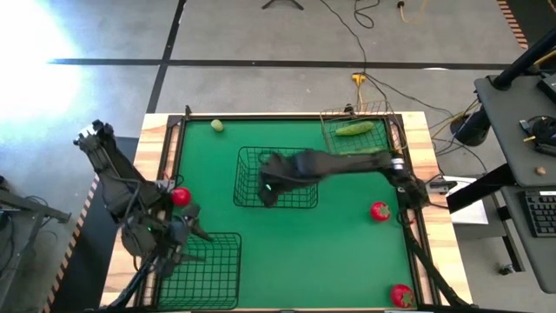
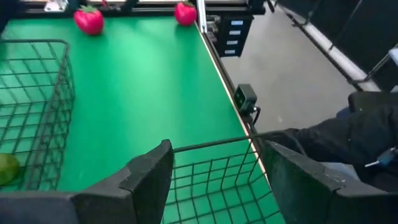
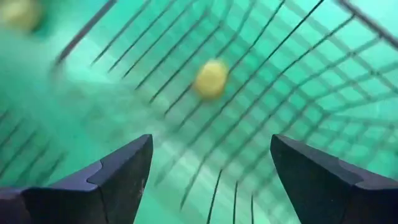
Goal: Sort produce into baskets
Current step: Put the top right red tomato into the bottom black wire basket
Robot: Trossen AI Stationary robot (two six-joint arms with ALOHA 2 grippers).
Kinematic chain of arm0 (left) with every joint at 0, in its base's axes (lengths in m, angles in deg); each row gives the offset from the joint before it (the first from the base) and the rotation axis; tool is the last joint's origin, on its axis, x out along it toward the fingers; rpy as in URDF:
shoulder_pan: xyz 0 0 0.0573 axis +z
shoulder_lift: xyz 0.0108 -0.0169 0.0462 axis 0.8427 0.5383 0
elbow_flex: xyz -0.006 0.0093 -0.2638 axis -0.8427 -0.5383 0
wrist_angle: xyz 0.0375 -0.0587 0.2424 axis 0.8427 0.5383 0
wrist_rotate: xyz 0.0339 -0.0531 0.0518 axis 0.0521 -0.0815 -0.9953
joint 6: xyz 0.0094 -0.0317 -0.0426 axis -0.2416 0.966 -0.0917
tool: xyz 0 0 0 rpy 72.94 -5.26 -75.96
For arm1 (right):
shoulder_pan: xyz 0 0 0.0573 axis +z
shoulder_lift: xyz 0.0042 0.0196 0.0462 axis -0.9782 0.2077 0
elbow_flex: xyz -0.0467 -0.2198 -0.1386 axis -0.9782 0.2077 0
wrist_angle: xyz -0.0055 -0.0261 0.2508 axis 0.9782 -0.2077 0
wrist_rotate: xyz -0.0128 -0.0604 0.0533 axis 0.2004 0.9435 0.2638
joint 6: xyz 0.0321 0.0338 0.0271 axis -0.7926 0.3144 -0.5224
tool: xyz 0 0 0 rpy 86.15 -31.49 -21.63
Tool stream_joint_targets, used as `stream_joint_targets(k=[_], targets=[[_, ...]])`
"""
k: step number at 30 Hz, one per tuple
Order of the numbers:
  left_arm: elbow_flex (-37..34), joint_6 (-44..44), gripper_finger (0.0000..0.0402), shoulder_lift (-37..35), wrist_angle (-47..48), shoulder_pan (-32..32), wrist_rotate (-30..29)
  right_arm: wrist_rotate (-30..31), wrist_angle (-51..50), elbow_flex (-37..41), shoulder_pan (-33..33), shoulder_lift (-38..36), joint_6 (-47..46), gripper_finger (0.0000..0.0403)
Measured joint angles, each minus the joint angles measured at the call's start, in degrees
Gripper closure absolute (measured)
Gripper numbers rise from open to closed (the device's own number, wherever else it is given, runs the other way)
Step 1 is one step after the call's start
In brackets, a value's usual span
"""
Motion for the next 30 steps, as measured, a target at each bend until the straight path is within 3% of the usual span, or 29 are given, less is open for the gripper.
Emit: stream_joint_targets(k=[6, 14, 21, 30], targets=[[0.0, -2.4, 0.017, 6.0, -4.6, 0.0, -0.4, 6.8, -14.8, 1.4, 12.6, -4.2, -8.7, 0.0106], [0.0, -10.9, 0.017, 12.3, -16.3, 0.2, -0.7, 4.0, -14.4, 15.9, 21.2, -8.6, -19.7, 0.01], [1.7, -13.9, 0.017, 15.4, -17.4, 0.2, -0.7, -8.0, -14.5, 34.9, 22.2, -10.5, -22.9, 0.0056], [3.7, -14.3, 0.017, 18.1, -17.3, 0.8, -0.8, -13.4, -13.1, 54.6, 16.1, -18.7, -14.8, 0.0026]])
